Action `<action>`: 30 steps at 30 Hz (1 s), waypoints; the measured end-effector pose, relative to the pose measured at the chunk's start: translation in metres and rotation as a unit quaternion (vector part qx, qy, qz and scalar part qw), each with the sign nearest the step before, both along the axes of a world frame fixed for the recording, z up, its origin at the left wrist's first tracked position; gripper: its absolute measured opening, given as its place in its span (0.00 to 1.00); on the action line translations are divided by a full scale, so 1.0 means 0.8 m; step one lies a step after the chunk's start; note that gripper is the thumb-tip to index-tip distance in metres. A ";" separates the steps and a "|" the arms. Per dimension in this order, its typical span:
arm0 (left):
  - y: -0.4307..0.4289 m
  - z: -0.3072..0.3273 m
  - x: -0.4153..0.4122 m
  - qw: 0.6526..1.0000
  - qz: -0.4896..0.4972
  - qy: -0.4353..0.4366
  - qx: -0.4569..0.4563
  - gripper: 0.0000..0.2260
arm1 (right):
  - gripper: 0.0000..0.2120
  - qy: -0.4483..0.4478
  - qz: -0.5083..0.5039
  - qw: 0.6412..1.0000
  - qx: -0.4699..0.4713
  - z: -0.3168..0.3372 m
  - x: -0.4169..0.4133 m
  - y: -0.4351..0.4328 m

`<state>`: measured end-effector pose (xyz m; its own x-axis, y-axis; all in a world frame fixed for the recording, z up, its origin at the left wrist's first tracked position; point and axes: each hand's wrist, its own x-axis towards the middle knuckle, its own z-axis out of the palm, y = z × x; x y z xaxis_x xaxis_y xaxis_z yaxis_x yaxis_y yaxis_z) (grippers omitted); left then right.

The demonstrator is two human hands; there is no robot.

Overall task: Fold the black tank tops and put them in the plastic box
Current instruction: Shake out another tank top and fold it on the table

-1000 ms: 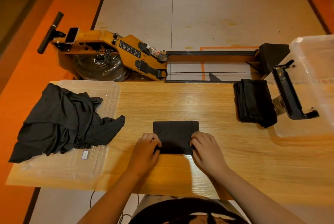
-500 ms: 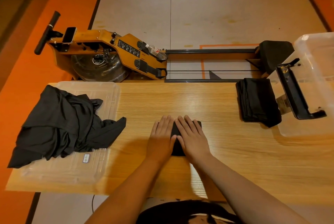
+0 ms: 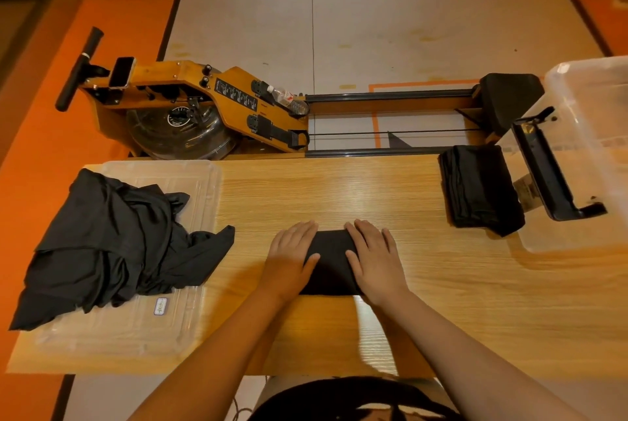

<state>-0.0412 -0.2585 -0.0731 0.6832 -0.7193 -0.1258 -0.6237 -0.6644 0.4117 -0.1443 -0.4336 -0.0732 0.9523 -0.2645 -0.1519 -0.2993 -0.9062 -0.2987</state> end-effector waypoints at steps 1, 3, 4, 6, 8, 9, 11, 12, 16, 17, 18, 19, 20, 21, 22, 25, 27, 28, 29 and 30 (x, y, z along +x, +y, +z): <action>0.002 0.005 0.006 1.000 -0.005 0.003 0.003 0.27 | 0.26 -0.002 0.008 1.000 0.014 0.004 0.000 -0.009; 0.000 0.018 0.016 0.999 -0.022 0.027 0.037 0.26 | 0.25 -0.003 0.031 0.999 0.036 0.013 0.005 -0.026; -0.004 0.024 0.021 0.997 -0.025 0.041 0.061 0.25 | 0.24 0.001 0.042 0.998 0.044 0.018 0.010 -0.031; -0.017 0.035 0.031 0.991 -0.019 0.068 0.118 0.25 | 0.22 0.019 0.055 0.996 0.063 0.026 0.018 -0.037; -0.027 0.041 0.040 0.982 -0.018 0.112 0.151 0.17 | 0.19 0.038 0.066 0.994 0.075 0.028 0.017 -0.037; -0.029 0.043 0.044 0.977 -0.019 0.144 0.158 0.13 | 0.17 0.038 0.065 0.993 0.091 0.028 0.013 -0.037; -0.029 0.042 0.051 0.964 -0.012 0.227 0.136 0.13 | 0.13 0.033 0.042 0.985 0.165 0.030 0.002 -0.039; -0.029 0.044 0.054 0.956 -0.001 0.275 0.105 0.13 | 0.10 0.032 0.016 0.975 0.219 0.036 -0.004 -0.041; -0.050 0.072 0.062 0.905 0.063 0.420 -0.031 0.09 | 0.08 0.006 -0.110 0.919 0.379 0.067 -0.022 -0.067; -0.060 0.080 0.062 0.892 0.080 0.442 -0.057 0.10 | 0.07 -0.008 -0.138 0.907 0.398 0.074 -0.026 -0.076; -0.070 0.085 0.062 0.873 0.099 0.469 -0.084 0.13 | 0.05 -0.026 -0.167 0.889 0.425 0.082 -0.028 -0.084; -0.080 0.089 0.060 0.850 0.122 0.500 -0.109 0.14 | 0.05 -0.044 -0.201 0.863 0.461 0.091 -0.031 -0.091; -0.090 0.093 0.056 0.826 0.146 0.530 -0.127 0.14 | 0.06 -0.063 -0.235 0.831 0.500 0.098 -0.034 -0.098; -0.100 0.094 0.052 0.802 0.169 0.556 -0.140 0.14 | 0.06 -0.078 -0.267 0.798 0.535 0.104 -0.037 -0.103; -0.110 0.095 0.047 0.785 0.188 0.572 -0.148 0.13 | 0.05 -0.091 -0.295 0.769 0.560 0.110 -0.041 -0.106; -0.138 0.094 0.030 0.798 0.196 0.551 -0.148 0.12 | 0.07 -0.110 -0.346 0.726 0.584 0.111 -0.053 -0.111; -0.153 0.089 0.021 0.828 0.181 0.511 -0.141 0.12 | 0.11 -0.122 -0.373 0.710 0.585 0.106 -0.063 -0.111; -0.159 0.088 0.018 0.835 0.179 0.499 -0.145 0.13 | 0.12 -0.128 -0.385 0.701 0.586 0.104 -0.068 -0.110; -0.166 0.087 0.015 0.837 0.180 0.494 -0.150 0.13 | 0.12 -0.134 -0.396 0.690 0.591 0.103 -0.073 -0.109; -0.172 0.087 0.014 0.838 0.179 0.491 -0.154 0.13 | 0.13 -0.140 -0.404 0.679 0.597 0.101 -0.077 -0.109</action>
<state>-0.0301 -0.3963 -0.0033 0.5376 -0.5926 -0.5999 0.3334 -0.5041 0.7967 -0.2061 -0.5206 0.0079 0.6045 -0.5656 -0.5609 -0.3356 0.4577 -0.8233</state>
